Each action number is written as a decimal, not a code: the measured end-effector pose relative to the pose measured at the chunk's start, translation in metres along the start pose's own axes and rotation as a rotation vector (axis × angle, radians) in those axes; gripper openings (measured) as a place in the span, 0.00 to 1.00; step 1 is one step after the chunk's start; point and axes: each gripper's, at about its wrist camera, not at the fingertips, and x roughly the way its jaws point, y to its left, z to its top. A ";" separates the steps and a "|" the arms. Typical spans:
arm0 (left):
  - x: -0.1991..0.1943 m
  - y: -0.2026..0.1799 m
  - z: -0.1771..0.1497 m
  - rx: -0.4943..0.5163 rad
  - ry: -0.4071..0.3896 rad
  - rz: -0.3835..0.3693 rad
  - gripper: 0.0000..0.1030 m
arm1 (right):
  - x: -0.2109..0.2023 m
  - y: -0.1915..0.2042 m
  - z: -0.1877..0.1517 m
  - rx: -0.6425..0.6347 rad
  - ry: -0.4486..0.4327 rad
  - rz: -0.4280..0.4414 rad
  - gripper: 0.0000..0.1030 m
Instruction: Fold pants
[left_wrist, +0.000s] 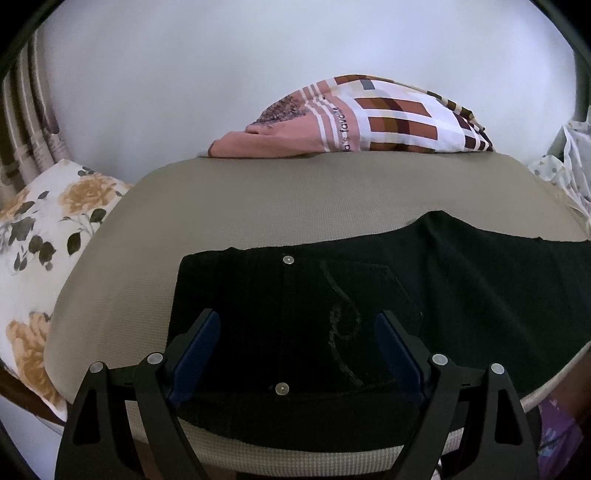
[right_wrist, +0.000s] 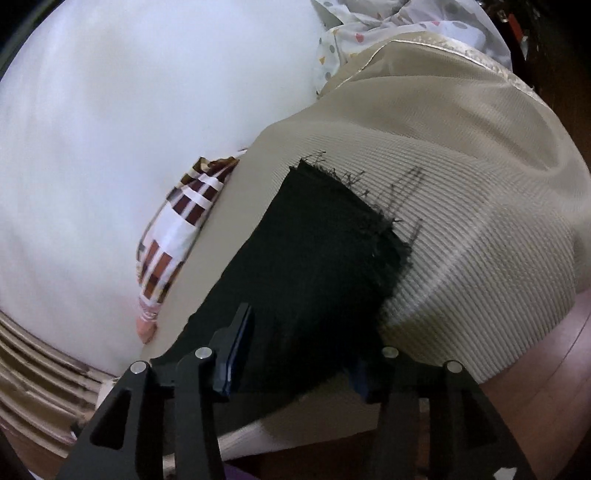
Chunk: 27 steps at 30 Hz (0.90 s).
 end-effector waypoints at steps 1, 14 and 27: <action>0.000 0.000 0.000 0.001 0.000 0.000 0.83 | 0.004 0.002 0.002 0.001 0.009 -0.019 0.23; -0.003 0.014 -0.003 -0.061 -0.004 -0.029 0.83 | 0.018 0.116 -0.012 -0.191 0.066 0.036 0.09; 0.003 -0.001 -0.017 0.005 0.032 -0.047 0.83 | 0.117 0.247 -0.128 -0.450 0.373 0.180 0.09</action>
